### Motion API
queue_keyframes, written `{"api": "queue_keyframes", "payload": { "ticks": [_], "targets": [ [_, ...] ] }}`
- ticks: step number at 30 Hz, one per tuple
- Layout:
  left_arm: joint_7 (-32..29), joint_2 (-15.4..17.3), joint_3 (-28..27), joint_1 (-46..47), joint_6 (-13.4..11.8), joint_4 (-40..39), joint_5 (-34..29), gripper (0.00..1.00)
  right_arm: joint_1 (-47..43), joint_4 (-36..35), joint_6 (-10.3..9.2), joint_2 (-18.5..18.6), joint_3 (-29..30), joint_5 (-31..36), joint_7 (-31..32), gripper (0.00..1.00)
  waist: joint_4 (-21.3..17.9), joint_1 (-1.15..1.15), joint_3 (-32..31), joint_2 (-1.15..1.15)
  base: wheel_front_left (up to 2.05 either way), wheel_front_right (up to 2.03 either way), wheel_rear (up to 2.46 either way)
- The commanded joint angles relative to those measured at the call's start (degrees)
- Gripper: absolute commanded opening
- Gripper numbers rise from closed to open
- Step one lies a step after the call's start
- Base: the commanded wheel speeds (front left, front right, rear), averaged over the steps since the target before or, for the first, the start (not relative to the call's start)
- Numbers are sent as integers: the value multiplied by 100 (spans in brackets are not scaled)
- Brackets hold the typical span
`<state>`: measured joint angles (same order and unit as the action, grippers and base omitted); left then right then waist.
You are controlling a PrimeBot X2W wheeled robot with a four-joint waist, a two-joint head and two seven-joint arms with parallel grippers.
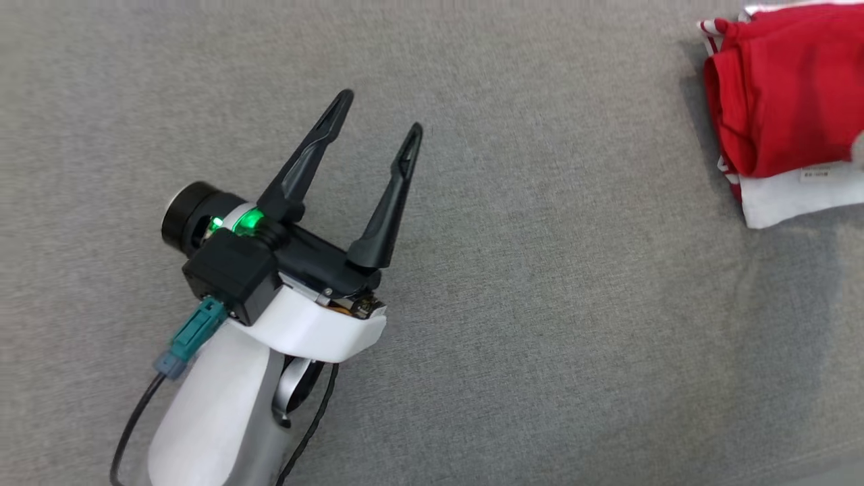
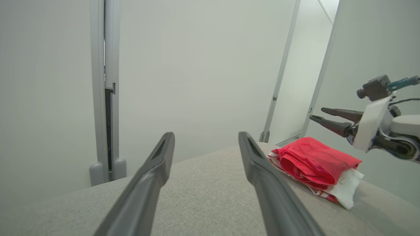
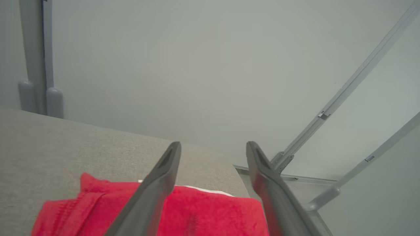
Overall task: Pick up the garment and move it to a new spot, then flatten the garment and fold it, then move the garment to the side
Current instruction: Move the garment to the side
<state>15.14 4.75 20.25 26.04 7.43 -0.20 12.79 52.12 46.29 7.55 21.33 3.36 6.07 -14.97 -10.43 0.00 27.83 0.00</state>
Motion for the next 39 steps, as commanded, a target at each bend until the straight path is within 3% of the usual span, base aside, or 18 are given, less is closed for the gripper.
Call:
{"api": "queue_keyframes", "payload": {
  "ticks": [1,8,11,17,22,29,39],
  "targets": [
    [-4,-1,-87,-119,-1,41,46,100,-174,-149,-13,-88,-89,-145,-24,100,250,0,-341,0,0,0,0],
    [-4,-104,-593,-692,-86,275,60,100,-1007,-1275,-13,-446,-622,-918,-18,100,727,0,-1109,0,0,0,0],
    [-5,-121,-899,-945,-264,426,27,100,-1489,-1795,-13,-542,-792,-1111,-18,100,916,0,-1352,0,0,0,0],
    [-4,-157,-1183,-1330,-352,630,-80,100,-2532,-2475,-13,-927,-707,-1303,-17,100,1230,0,-1745,0,0,0,0],
    [-5,-172,-1315,-1678,-254,730,276,100,-3326,-2874,-13,-1281,-711,-1292,-17,100,1381,0,-2044,0,0,0,0],
    [-4,-173,-1279,-2047,-252,835,-46,100,-4246,-3308,-13,-1622,-664,-1403,-18,100,1451,0,-2288,0,0,0,0],
    [-4,-174,-1350,-2251,-321,846,9,100,-4640,-3539,-13,-1818,-508,-1346,-18,100,1430,0,-2367,0,0,0,0]
  ]
}}
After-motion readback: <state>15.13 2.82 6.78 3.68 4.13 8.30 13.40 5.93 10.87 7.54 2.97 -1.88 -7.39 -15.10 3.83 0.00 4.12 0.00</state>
